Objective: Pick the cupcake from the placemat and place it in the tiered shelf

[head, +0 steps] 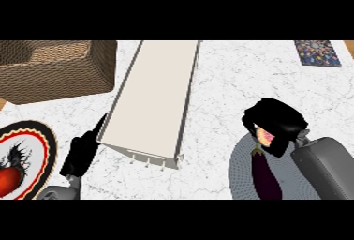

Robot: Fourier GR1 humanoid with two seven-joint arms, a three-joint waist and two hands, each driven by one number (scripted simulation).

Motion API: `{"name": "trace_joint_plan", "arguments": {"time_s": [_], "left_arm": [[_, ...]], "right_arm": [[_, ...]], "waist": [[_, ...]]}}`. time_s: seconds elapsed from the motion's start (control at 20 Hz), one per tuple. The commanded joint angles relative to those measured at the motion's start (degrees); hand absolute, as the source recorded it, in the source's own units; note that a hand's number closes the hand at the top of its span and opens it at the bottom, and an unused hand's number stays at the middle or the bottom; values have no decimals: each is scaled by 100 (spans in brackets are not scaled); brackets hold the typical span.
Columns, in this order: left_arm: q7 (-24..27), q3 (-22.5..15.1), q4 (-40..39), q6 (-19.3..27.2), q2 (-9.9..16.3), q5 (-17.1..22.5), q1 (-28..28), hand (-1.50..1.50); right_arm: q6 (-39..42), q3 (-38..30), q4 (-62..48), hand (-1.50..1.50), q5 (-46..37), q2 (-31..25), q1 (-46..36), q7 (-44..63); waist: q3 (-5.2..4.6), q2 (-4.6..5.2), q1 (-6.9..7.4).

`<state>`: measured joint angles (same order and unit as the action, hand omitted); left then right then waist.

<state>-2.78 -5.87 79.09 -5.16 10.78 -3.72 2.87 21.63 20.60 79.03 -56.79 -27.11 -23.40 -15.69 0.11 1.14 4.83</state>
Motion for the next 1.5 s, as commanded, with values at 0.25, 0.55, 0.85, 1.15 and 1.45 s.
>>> {"name": "trace_joint_plan", "arguments": {"time_s": [0.25,0.55,0.85,1.15,1.45], "left_arm": [[-112,97,-76,-4,4,26,112,0],[318,27,-250,143,-63,-174,-291,0],[-78,120,-165,162,-125,-101,17,0],[125,246,-138,-18,54,-60,-133,0],[28,260,15,-107,61,-8,-248,0]], "right_arm": [[118,-1010,-1777,150,1101,-618,-2082,-2944],[710,-1931,-2487,150,2160,-311,-3101,-2967],[1113,-2192,-3284,150,2649,28,-4205,-2269],[676,-2222,-3833,150,2596,659,-5133,-1496],[116,-2285,-4522,150,2435,1296,-5829,-1033]], "waist": [[-2,-32,-185],[-14,-63,-255],[-13,-84,-328],[-14,-91,-329],[-15,-77,-299]]}}
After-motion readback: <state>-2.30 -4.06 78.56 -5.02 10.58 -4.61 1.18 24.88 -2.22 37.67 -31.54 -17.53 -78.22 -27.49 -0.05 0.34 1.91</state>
